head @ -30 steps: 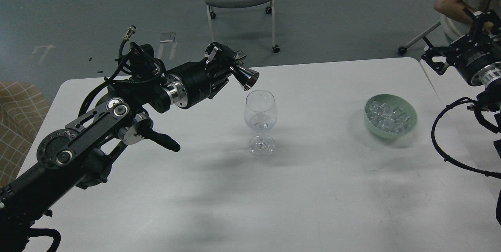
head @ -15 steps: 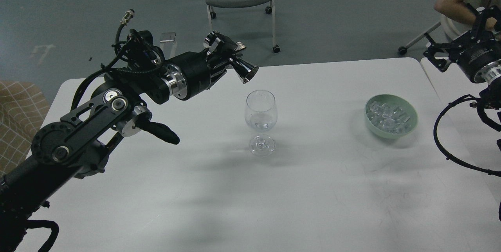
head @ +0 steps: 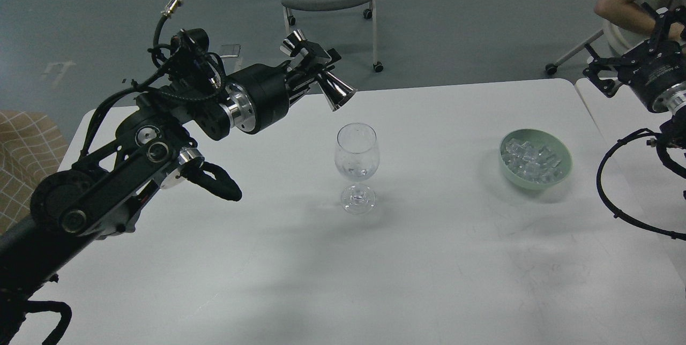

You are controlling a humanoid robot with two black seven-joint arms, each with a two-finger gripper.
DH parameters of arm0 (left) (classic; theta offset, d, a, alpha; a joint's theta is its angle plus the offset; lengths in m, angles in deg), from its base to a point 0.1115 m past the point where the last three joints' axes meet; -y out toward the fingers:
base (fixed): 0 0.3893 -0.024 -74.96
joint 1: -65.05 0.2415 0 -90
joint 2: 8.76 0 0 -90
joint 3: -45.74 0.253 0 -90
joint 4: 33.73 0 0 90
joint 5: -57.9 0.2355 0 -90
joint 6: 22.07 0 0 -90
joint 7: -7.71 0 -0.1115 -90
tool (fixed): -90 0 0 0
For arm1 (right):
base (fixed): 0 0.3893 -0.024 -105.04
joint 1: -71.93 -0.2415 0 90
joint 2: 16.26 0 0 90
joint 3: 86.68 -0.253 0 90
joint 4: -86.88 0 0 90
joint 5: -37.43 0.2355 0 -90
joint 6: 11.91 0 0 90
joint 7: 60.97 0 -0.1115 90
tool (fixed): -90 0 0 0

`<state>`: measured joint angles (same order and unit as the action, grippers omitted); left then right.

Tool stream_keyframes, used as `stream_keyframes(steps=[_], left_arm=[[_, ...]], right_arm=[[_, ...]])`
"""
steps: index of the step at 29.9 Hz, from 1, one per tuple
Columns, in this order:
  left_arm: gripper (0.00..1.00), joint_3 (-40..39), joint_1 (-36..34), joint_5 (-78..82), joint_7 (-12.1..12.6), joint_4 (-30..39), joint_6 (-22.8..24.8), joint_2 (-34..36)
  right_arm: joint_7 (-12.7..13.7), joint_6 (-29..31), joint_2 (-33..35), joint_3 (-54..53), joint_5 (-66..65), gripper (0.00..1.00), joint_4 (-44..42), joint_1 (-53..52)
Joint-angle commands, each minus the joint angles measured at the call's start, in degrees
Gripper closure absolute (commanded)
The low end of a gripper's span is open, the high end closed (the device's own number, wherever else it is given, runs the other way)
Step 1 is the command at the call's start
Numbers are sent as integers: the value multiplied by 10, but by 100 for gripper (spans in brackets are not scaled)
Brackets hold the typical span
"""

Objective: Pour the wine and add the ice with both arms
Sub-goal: 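Raise and hold the tilted jigger above the wine glass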

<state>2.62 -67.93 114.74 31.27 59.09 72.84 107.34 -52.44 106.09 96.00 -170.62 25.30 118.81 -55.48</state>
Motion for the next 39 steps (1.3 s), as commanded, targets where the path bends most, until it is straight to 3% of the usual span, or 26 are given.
stream_keyframes(steps=[1, 8, 39], left_arm=[[100, -2, -2, 1, 8, 3, -1, 0], [100, -3, -3, 4, 28, 27, -1, 0], [100, -24, 0, 43, 44, 44, -7, 8]], right_arm=[[0, 0, 1, 0, 0, 0, 1, 0], [0, 0, 1, 0, 0, 0, 1, -1], [0, 0, 6, 0, 0, 0, 1, 1]])
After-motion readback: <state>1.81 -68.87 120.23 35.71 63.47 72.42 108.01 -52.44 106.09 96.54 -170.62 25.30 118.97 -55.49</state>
